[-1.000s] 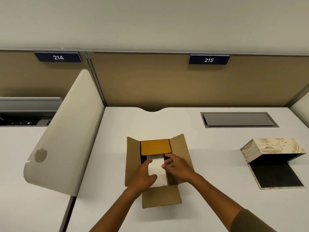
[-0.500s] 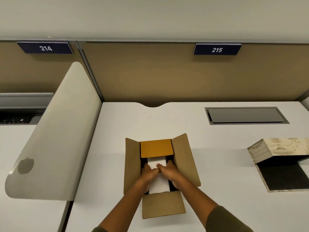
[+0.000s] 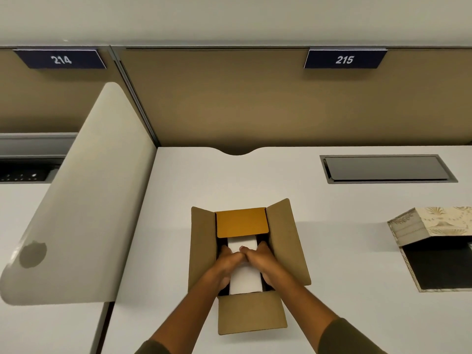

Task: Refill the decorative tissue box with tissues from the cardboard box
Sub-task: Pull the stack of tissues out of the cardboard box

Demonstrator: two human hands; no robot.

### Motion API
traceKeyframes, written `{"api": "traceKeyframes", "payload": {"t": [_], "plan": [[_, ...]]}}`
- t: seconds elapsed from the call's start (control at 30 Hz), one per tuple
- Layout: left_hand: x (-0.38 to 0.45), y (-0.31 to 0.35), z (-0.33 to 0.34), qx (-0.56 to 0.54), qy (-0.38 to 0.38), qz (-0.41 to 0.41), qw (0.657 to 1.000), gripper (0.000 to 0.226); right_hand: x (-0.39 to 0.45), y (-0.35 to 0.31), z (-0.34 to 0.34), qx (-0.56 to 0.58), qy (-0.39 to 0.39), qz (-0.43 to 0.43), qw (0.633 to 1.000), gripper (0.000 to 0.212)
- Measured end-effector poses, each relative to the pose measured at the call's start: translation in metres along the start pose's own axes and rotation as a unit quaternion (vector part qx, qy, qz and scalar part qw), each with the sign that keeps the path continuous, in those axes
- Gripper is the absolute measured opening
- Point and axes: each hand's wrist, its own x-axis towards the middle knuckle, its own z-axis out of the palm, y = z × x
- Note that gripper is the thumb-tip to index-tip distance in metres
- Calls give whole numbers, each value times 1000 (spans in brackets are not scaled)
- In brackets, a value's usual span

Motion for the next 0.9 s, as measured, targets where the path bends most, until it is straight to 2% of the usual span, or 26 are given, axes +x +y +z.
{"api": "traceKeyframes", "payload": {"t": [0.13,0.27,0.47,0.67,0.8,0.9], "plan": [[2,2,-2,-21,-23,-4,999,120,-2,-3,-4,0,-32,4,999,78],[-9,8,-5,-40,-65,23,997,87,-7,-3,-7,20,-74,-18,997,71],[-17,12,-11,-73,-131,31,988,78,-16,-1,-12,66,-118,-49,990,64],[-26,23,-23,-113,-182,44,976,50,-30,-11,-25,143,-162,-50,975,56],[-36,33,-26,-90,-190,43,977,43,-40,-19,-33,166,-185,-35,968,47],[-42,38,-30,-82,-183,42,979,41,-45,-26,-37,184,-197,-26,963,49]]}}
